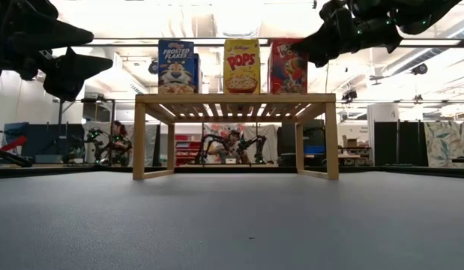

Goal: Stack cereal on shelf
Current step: Put the red cereal box on the shelf aligned with the red cereal boxes, then return to Home Position

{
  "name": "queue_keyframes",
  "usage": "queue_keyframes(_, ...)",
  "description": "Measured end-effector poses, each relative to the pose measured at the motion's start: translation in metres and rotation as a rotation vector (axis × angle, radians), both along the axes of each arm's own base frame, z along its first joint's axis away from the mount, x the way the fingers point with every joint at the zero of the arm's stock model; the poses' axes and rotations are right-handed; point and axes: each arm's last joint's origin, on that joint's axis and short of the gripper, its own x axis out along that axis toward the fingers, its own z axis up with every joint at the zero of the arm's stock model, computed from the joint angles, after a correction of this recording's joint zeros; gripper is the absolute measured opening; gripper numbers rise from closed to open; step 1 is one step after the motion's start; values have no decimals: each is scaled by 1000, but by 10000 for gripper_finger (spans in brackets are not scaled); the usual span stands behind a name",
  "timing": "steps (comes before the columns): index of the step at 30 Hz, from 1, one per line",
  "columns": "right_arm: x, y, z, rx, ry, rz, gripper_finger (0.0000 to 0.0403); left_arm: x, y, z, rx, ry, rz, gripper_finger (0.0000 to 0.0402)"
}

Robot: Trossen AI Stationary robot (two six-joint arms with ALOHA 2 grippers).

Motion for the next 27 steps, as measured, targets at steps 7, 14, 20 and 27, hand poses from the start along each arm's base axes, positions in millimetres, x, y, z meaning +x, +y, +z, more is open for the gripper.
queue_keyframes(7, -4, 2, 5, -14, -20, -26, 235, 0, 0, 0, -1, -1, -1, 240)
queue_keyframes(14, -9, 6, 12, -22, -51, -28, 245, 0, 0, 0, -1, -1, -1, 240)
queue_keyframes(20, -16, 10, 20, -43, -85, -30, 243, 0, 0, 0, -20, -2, -11, 240)
queue_keyframes(27, -29, 19, 35, -89, -148, -80, 249, 0, -1, 0, -25, -3, -27, 240)
